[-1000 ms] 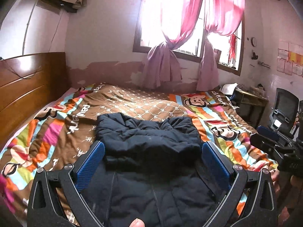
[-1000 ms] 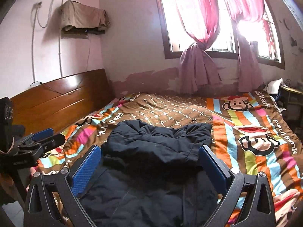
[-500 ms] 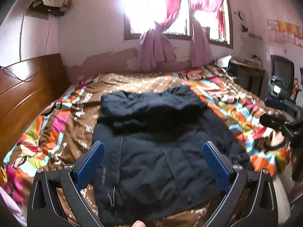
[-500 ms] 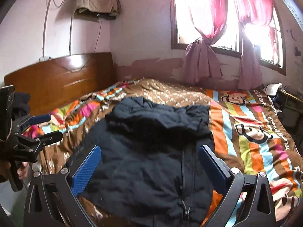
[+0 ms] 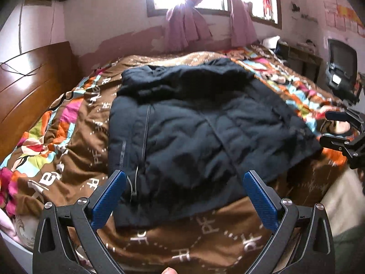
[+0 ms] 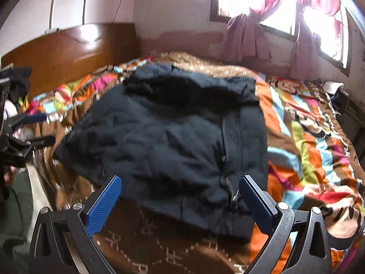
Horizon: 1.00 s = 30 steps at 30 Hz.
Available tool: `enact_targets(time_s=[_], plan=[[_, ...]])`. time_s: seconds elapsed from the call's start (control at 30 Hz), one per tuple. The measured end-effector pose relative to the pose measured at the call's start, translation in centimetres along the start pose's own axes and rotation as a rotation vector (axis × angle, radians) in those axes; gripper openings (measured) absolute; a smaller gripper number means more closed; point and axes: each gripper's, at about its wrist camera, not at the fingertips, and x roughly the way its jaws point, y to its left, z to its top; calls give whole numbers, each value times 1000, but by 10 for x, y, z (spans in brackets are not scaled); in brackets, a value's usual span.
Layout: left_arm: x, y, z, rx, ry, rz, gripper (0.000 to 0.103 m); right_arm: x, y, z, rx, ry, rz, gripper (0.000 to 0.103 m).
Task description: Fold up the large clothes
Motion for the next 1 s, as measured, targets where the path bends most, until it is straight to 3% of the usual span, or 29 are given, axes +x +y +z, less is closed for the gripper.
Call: enact_targets(time_s=[0.27, 0.4, 0.5, 0.83, 1.0], plan=[[38, 0, -35, 66, 187, 29, 102, 47, 5, -30, -60, 209, -59, 103], [48, -3, -49, 94, 229, 49, 102, 67, 7, -40, -93, 275, -97, 103], [49, -2, -53, 91, 233, 60, 102, 73, 8, -42, -89, 273, -101, 103], [57, 2, -54, 76, 266, 75, 102, 102, 14, -32, -171, 240, -266, 103], [50, 0, -53, 102, 214, 134, 102, 94, -2, 5, -133, 195, -230, 102]])
